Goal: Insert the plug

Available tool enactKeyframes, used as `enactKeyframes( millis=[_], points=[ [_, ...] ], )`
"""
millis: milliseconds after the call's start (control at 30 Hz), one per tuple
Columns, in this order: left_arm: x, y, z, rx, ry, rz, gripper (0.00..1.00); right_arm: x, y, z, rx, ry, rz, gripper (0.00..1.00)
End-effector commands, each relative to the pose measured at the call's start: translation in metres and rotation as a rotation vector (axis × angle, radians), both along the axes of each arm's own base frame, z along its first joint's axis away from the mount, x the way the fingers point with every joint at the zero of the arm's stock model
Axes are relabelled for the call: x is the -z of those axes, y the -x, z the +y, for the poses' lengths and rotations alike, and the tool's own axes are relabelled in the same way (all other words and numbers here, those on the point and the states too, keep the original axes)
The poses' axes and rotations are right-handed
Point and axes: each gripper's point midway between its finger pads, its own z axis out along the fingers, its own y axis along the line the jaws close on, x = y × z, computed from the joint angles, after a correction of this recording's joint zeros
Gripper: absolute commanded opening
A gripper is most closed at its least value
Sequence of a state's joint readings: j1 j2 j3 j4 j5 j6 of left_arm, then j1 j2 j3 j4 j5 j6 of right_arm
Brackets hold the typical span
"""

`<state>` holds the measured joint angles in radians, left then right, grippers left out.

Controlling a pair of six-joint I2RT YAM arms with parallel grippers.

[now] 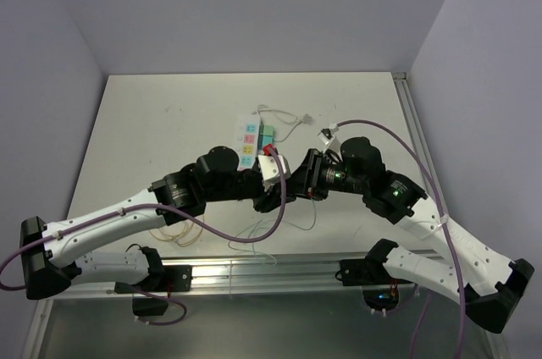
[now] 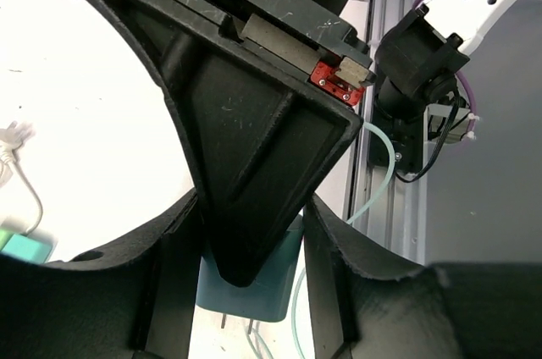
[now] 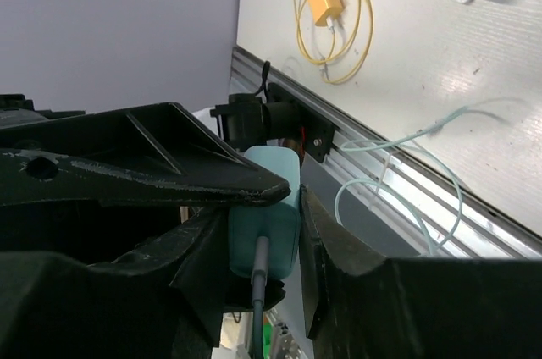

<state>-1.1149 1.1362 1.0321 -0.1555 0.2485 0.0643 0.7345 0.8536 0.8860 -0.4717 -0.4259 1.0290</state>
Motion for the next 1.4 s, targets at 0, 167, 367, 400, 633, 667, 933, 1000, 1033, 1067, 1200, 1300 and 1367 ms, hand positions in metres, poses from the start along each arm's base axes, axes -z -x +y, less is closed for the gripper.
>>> enactKeyframes(
  millis=[0, 167, 367, 400, 633, 667, 933, 1000, 1033, 1067, 1200, 1300, 1367],
  points=[
    [-0.039, 0.003, 0.003, -0.011, 0.11, -0.032, 0.48, -0.022, -0.002, 0.003, 0.001, -0.077, -0.093, 0.0],
    [-0.055, -0.01, 0.022, -0.173, 0.204, 0.037, 0.99, -0.016, -0.004, -0.007, 0.053, -0.062, -0.117, 0.0],
    [-0.077, -0.029, 0.068, -0.429, 0.313, 0.123, 0.99, 0.002, -0.006, -0.036, 0.169, 0.001, -0.163, 0.0],
    [-0.079, -0.03, 0.077, -0.466, 0.32, 0.14, 0.99, 0.009, -0.005, -0.044, 0.19, 0.036, -0.168, 0.0],
    [-0.007, -0.074, 0.121, -0.835, 0.113, 0.312, 1.0, 0.021, -0.002, -0.115, 0.422, 0.193, -0.239, 0.0],
    [0.006, -0.08, 0.127, -0.876, 0.077, 0.332, 1.0, 0.024, 0.0, -0.123, 0.444, 0.213, -0.239, 0.0],
    [0.102, -0.136, 0.159, -1.207, -0.138, 0.399, 0.99, 0.027, 0.017, -0.165, 0.541, 0.263, -0.25, 0.0],
    [0.12, -0.147, 0.157, -1.234, -0.176, 0.372, 0.99, 0.027, 0.02, -0.164, 0.53, 0.238, -0.25, 0.0],
    [0.126, -0.15, 0.155, -1.237, -0.19, 0.366, 0.99, 0.031, 0.021, -0.163, 0.523, 0.24, -0.244, 0.0],
    [0.141, -0.154, 0.154, -1.251, -0.235, 0.361, 0.99, 0.032, 0.023, -0.161, 0.515, 0.235, -0.238, 0.0],
    [0.173, -0.162, 0.138, -1.224, -0.332, 0.377, 0.99, 0.038, 0.025, -0.157, 0.496, 0.215, -0.23, 0.0],
    [0.2, -0.169, 0.136, -1.263, -0.401, 0.387, 0.99, 0.04, 0.026, -0.154, 0.485, 0.206, -0.231, 0.0],
    [0.215, -0.173, 0.135, -1.282, -0.438, 0.387, 0.99, 0.041, 0.027, -0.155, 0.481, 0.21, -0.228, 0.0]
  ],
)
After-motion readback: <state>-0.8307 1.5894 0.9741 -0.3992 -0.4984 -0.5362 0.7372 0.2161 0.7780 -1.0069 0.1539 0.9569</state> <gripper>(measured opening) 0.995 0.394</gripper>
